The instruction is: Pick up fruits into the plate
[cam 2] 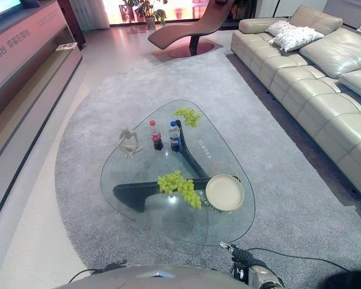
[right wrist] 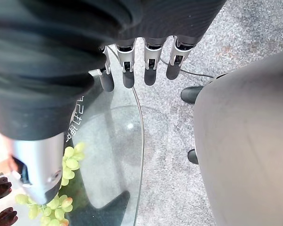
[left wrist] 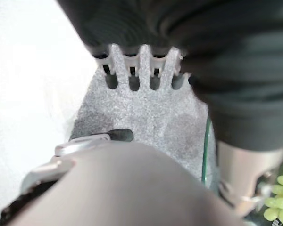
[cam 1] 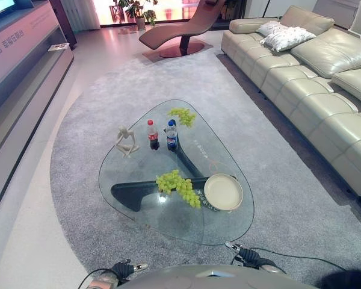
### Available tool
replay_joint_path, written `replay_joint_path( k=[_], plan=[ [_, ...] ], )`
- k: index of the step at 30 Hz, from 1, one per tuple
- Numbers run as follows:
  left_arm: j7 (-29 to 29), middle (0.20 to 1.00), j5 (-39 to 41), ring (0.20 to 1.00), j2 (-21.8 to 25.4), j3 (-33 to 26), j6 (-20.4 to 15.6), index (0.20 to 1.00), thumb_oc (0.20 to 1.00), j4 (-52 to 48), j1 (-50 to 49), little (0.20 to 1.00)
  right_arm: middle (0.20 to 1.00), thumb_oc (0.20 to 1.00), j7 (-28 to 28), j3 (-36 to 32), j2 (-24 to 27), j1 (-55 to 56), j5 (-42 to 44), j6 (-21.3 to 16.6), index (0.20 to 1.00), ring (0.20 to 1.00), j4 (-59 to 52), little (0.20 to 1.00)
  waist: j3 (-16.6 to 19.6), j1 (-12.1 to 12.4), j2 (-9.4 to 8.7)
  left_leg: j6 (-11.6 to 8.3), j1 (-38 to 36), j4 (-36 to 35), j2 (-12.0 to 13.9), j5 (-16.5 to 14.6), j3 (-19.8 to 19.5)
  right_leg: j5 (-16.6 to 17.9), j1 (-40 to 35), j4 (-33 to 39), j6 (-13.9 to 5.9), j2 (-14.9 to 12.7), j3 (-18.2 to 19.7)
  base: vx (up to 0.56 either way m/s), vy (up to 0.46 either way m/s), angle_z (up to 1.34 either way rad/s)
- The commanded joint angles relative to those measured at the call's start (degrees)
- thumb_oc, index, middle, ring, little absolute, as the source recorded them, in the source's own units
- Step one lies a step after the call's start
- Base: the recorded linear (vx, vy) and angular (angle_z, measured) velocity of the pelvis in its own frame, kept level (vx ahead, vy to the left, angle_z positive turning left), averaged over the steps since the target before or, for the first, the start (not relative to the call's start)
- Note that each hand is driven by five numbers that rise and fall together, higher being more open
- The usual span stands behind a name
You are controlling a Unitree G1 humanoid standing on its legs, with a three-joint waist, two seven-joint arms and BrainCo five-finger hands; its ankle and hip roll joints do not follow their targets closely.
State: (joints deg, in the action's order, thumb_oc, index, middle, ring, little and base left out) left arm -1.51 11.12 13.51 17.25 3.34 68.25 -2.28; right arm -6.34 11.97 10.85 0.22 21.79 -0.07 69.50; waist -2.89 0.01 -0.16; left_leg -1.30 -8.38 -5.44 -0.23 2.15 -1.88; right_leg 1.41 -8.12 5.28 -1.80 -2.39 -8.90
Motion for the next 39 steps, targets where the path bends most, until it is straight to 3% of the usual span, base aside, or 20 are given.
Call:
replay_joint_path(
  k=[1, 15, 21, 24, 31, 37, 39],
  plan=[
    [0.4, 1.0, -2.5, 1.0, -1.3, 1.7, -2.4, 1.0, 1.0, 1.5, 3.8, 1.0, 1.0, 1.0, 0.0, 0.6, 0.5, -1.4, -1.6, -0.3, 1.0, 1.0, 4.2, 1.0, -3.5, 1.2, 0.51, 1.55, -2.9, 0.9, -1.5, -6.3, 5.6, -1.5, -0.4, -3.3, -3.62, -3.3, -0.5, 0.0, 0.0, 0.0],
    [3.6, 1.0, -2.5, 1.0, -1.2, 0.5, -1.1, 1.0, 1.0, 2.5, 3.9, 1.0, 1.0, 1.0, -0.2, 1.0, 0.5, -1.2, -1.6, 0.0, 1.0, 1.0, 3.7, 1.0, -4.0, 1.3, 0.07, 1.65, -2.9, 1.0, -1.3, -6.3, 5.6, -1.4, -0.2, -3.4, -3.69, -3.2, -0.3, 0.0, -0.001, 0.0],
    [5.0, 1.0, -4.6, 1.0, -1.2, 1.1, -2.7, 1.0, 1.0, 2.3, 4.1, 1.0, 1.0, 1.0, 0.2, 1.6, 0.2, -1.1, -1.8, -0.1, 1.0, 1.0, 3.2, 1.0, -4.4, 1.1, -0.01, 1.67, -2.6, 1.1, -1.3, -6.3, 5.7, -1.3, 0.1, -3.5, -3.65, -3.1, 0.2, 0.0, 0.0, 0.0],
    [7.9, 1.0, -7.8, 1.0, -0.8, 2.7, -5.2, 1.0, 1.0, 1.2, 5.7, 1.0, 1.0, 1.0, 0.1, 2.5, 0.8, -1.6, -1.7, 0.0, 1.0, 1.0, 2.1, 1.0, -5.5, 0.5, 0.11, 1.67, -2.0, 1.4, -1.1, -6.2, 6.0, -1.2, 1.2, -3.9, -3.67, -2.9, 0.9, 0.02, -0.007, -0.02],
    [14.5, 1.0, -13.5, 1.0, 2.3, 8.4, -7.9, 1.0, 1.0, -6.6, 13.3, 1.0, 1.0, 1.0, -0.1, 4.9, 4.3, -5.6, 0.9, -0.5, 1.0, 1.0, -1.1, 1.0, -10.8, -1.2, 1.94, 1.51, 2.5, 2.4, -0.7, -5.0, 6.0, -0.6, 7.1, -5.6, -3.25, -2.7, 2.6, -0.07, 0.021, -0.05],
    [19.5, 1.0, -17.2, 1.0, 6.2, 11.8, -5.6, 1.0, 1.0, -16.7, 21.0, 1.0, 1.0, 1.0, -0.6, 6.2, 8.2, -9.9, 2.8, -1.9, 1.0, 1.0, -5.4, 1.0, -17.2, -2.7, 3.71, 1.02, 8.2, 3.6, -0.7, -3.2, 5.1, 0.1, 13.4, -7.5, -2.46, -2.2, 4.1, -0.1, 0.018, -0.09],
    [19.8, 1.0, -17.7, 1.0, 6.5, 12.1, -5.5, 1.0, 1.0, -17.3, 21.4, 1.0, 1.0, 1.0, -0.7, 6.4, 8.5, -10.1, 2.8, -1.9, 1.0, 1.0, -5.7, 1.0, -17.5, -2.7, 3.78, 0.97, 8.6, 3.7, -0.7, -3.1, 5.1, 0.1, 13.7, -7.6, -2.43, -2.1, 4.2, -0.05, -0.003, -0.03]
  ],
)
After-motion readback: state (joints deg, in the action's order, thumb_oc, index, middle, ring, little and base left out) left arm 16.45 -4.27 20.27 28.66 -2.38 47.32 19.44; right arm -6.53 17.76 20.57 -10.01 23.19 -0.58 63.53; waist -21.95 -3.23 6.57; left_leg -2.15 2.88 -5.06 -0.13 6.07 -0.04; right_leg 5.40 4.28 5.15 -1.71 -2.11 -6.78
